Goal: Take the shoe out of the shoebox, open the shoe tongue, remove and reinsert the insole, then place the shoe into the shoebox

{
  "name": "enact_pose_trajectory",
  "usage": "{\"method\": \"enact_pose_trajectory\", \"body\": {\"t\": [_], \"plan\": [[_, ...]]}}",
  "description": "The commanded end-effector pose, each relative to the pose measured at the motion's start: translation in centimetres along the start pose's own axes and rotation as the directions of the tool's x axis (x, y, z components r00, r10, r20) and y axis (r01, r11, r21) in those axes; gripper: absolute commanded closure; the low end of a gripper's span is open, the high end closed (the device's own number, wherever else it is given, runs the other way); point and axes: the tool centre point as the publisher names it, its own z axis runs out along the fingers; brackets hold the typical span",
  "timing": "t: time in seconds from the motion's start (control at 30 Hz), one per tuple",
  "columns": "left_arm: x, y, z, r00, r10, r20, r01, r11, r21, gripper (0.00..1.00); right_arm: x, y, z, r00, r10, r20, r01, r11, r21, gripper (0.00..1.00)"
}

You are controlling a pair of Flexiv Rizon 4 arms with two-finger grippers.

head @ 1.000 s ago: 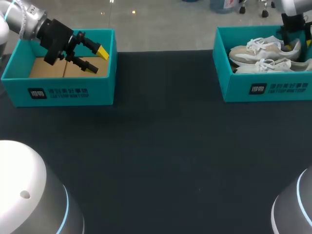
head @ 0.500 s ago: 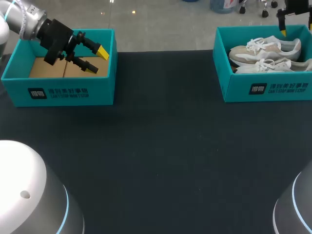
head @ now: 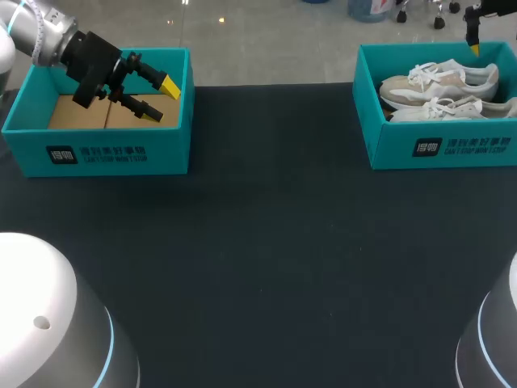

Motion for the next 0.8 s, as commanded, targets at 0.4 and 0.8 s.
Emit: {"method": "enact_pose_trajectory", "body": {"t": [0.4,0.8], "plan": [[-3.4,0.4,1.7,0.932,-0.348,-0.103,0.311,0.911,-0.270,0.00,-0.1,-4.5,-0.7,0.999,0.023,-0.049,-0.033,0.979,-0.203,0.00],[-5.5,1.0,0.9,0.572,-0.778,0.259,0.757,0.381,-0.530,0.00,0.1,-7.7,-2.5,0.995,0.037,-0.088,-0.049,0.989,-0.138,0.00]]}}
